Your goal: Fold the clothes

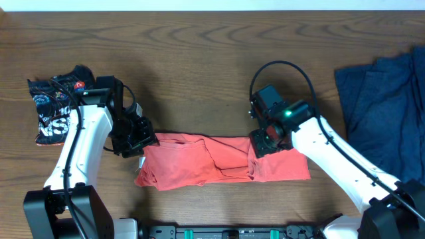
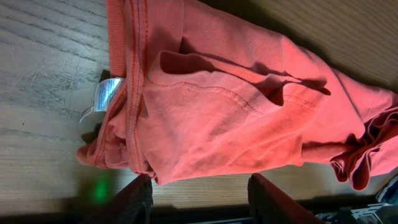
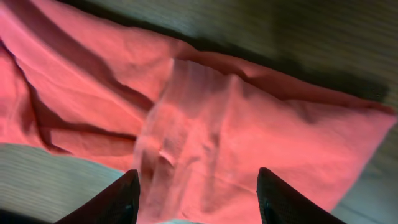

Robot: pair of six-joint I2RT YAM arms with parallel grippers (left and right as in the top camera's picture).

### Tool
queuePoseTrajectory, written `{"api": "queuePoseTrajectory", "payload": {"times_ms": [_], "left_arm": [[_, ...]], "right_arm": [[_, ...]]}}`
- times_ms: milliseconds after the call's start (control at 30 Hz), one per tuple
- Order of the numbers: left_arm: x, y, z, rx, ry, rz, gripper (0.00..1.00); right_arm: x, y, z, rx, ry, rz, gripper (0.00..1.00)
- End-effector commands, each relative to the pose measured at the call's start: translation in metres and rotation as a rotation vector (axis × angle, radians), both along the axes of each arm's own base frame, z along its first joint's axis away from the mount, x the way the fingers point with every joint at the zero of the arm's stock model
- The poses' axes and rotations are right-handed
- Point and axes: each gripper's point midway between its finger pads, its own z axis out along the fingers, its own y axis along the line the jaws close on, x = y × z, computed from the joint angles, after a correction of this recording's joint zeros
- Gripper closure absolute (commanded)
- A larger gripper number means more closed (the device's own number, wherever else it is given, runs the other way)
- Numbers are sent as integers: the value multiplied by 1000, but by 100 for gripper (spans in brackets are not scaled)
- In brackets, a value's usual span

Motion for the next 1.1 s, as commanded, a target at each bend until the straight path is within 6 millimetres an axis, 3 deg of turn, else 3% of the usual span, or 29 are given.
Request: {"api": "queuePoseTrajectory", "payload": {"times_ms": [0,233,300,400,467,733,833,900,967,1067], "left_arm": [[6,0,10,-4,-38,-4,45],[5,0,10,0,-30,-4,43],[4,3,9,19,-27,-6,43],[3,4,7,21,-23,-6,43],[2,4,7,22,-22,-6,43],[5,4,7,23,-32,-6,42],[6,4,7,23,-38,-6,42],[4,5,7,29,-28,-6,36],[0,11,5,64,-10,-10,28],[-8,26,2,158,34,18,25]], "right_arm": [[-13,3,-23,-39,68,-10,42],[-32,14,-68,-50,199,21,43],[-30,17,-79,-56,207,25,42],[-21,24,-92,-42,188,17,53],[-13,29,-97,-25,165,12,54],[20,33,-96,2,39,11,45],[25,33,-96,8,21,54,43],[23,32,-94,5,24,67,38],[23,33,-87,8,18,67,33],[31,36,-64,37,-30,65,30]]}}
